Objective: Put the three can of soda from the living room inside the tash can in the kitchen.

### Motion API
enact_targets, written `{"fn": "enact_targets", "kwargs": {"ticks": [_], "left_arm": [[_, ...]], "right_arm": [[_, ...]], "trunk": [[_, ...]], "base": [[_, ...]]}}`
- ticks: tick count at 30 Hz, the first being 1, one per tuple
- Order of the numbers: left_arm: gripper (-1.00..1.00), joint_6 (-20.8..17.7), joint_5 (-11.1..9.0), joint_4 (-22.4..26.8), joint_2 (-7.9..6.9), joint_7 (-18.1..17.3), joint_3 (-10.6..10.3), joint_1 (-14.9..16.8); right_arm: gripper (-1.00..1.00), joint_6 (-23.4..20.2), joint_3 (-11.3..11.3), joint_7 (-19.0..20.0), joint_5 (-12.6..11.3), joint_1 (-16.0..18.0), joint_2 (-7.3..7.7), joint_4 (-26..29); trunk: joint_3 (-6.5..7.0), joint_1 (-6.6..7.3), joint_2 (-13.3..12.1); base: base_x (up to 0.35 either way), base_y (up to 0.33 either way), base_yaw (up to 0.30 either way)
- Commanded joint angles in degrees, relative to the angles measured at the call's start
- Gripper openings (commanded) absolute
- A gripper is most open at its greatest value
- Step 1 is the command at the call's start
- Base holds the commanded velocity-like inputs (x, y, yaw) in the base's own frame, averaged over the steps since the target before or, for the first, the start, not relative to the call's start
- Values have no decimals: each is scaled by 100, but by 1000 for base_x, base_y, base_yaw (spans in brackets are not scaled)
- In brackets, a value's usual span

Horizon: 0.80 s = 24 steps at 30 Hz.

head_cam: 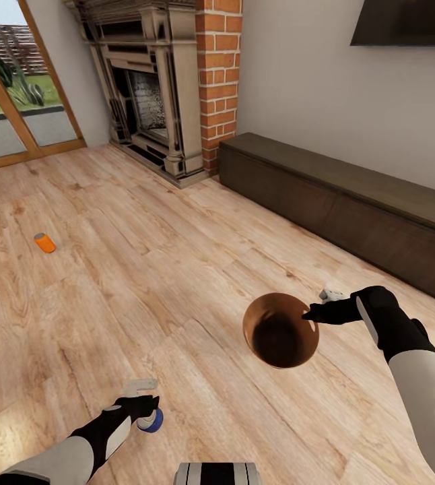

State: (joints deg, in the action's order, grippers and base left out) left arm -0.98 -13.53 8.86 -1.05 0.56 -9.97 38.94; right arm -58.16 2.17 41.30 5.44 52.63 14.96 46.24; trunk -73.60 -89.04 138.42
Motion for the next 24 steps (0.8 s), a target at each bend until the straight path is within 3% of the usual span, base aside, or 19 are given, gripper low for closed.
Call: {"fn": "enact_targets", "kwargs": {"ticks": [1,13,24], "left_arm": [[100,1,0,1,0,-2,-3,0],[100,-30,1,-8,8,-10,-7,0],[100,-29,8,-15,17,-11,-14,0]], "right_arm": [[-100,-49,3,18,-138,2,2,2],[-100,-49,3,18,-131,2,7,4],[-100,-50,3,18,-131,2,7,3]], "trunk": [[1,1,0],[-179,-219,401],[-179,-219,401]], "base": [[0,0,0],[0,0,0],[-24,0,0]]}}
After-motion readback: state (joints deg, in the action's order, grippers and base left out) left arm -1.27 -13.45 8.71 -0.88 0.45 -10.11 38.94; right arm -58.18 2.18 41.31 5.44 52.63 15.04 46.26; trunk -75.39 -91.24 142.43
